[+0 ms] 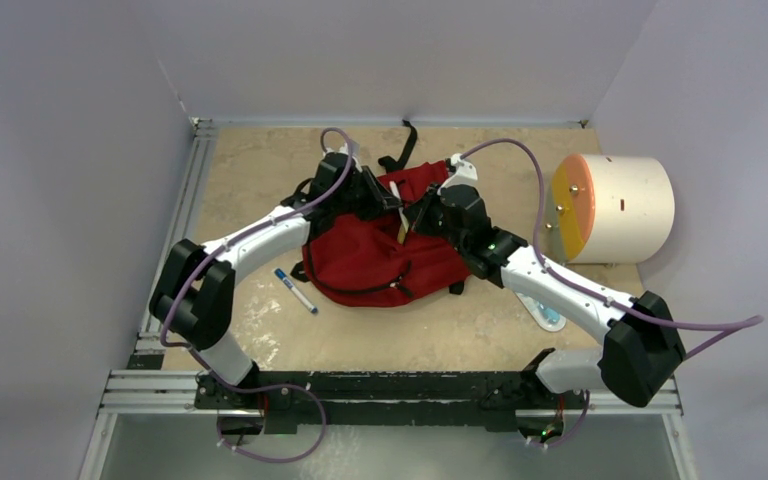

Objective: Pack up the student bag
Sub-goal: Place the stationery in the student bag, then pick up the stationery from the center of the board.

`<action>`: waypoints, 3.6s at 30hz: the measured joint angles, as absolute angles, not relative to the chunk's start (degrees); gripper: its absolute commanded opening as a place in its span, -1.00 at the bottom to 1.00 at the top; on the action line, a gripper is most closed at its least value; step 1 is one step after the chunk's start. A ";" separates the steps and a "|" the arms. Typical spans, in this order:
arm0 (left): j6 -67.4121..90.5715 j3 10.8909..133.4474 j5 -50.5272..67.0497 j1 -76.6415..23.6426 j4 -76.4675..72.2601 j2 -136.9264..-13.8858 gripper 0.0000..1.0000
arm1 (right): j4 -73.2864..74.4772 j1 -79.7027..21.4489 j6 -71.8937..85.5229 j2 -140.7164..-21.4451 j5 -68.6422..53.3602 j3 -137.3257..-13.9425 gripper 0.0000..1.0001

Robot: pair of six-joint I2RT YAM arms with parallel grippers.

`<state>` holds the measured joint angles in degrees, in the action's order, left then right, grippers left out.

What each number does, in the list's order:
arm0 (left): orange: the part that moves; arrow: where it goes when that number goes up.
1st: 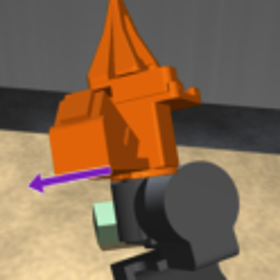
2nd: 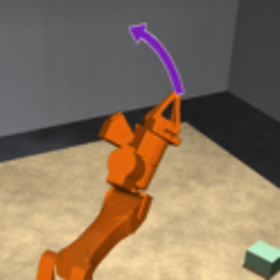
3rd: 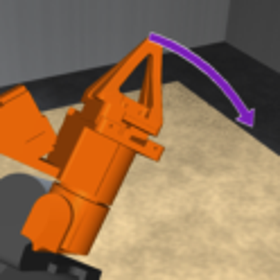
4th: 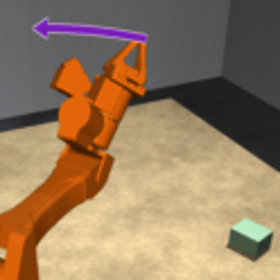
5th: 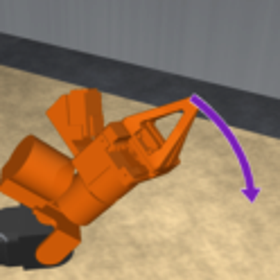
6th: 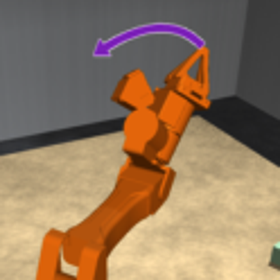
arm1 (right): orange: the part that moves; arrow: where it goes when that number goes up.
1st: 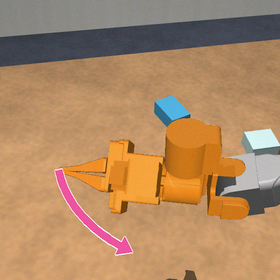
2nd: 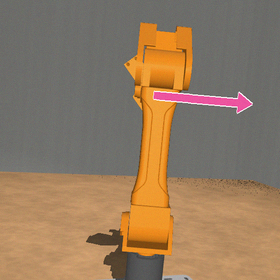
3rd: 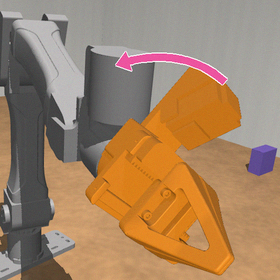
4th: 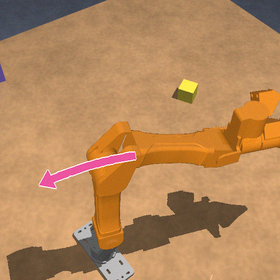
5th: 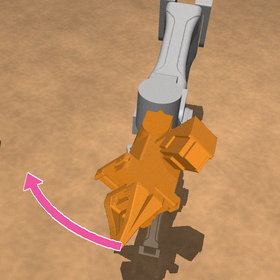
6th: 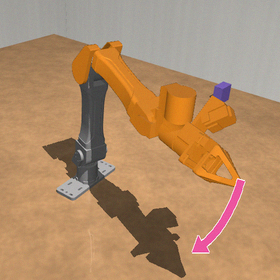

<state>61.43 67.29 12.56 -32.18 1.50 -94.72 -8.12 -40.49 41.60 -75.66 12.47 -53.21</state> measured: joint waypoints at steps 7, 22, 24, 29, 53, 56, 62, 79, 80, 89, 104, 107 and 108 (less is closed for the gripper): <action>62.72 64.01 11.75 -33.54 0.71 -94.41 -0.87 | -8.05 -40.49 41.60 -75.13 12.51 -53.04 -1.00; 62.63 64.47 12.43 -36.64 0.51 -95.79 -0.37 | -8.03 -40.49 41.60 -74.54 12.49 -53.01 -1.00; 61.87 65.36 12.23 -36.75 1.50 -95.79 -0.28 | -8.03 -40.49 41.60 -74.52 12.49 -53.01 -1.00; 59.99 66.39 10.46 -36.77 5.43 -94.80 -0.19 | -8.03 -40.49 41.58 -74.35 12.51 -53.01 -1.00; 67.77 43.22 -16.43 -30.89 47.31 -56.62 -0.24 | -9.02 -40.49 41.58 -73.73 12.32 -51.11 -1.00; 67.57 41.28 -16.67 -27.70 48.14 -57.58 -0.25 | -9.13 -40.49 41.60 -73.73 12.29 -51.07 -1.00; 64.66 40.51 -16.40 -24.75 46.22 -64.69 -0.25 | -9.50 -40.49 41.63 -73.69 12.36 -50.46 -1.00; 62.33 39.90 -13.74 -24.73 38.24 -74.65 -0.26 | -9.37 -40.49 41.60 -73.43 12.49 -50.13 -1.00; 62.33 39.66 -13.67 -24.71 37.93 -75.11 -0.25 | -9.37 -40.49 41.60 -73.43 12.49 -50.13 -1.00; 62.13 39.81 -13.45 -24.40 38.00 -79.07 -0.43 | -9.34 -40.49 41.58 -73.43 12.51 -50.13 -1.00; 61.82 39.09 -13.65 -24.12 38.76 -76.34 -1.00 | -9.28 -40.49 41.58 -73.43 12.51 -50.13 -1.00; 60.45 39.20 -13.65 -24.12 39.27 -71.42 -1.00 | -9.28 -40.49 41.58 -73.43 12.49 -50.13 -1.00; 59.96 39.62 -13.65 -24.12 39.75 -68.93 -1.00 | -9.28 -40.49 41.58 -73.43 12.51 -50.13 -1.00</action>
<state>59.96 39.62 -13.65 -24.12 39.75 -68.93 -9.28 -40.49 41.58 -73.43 12.51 -50.13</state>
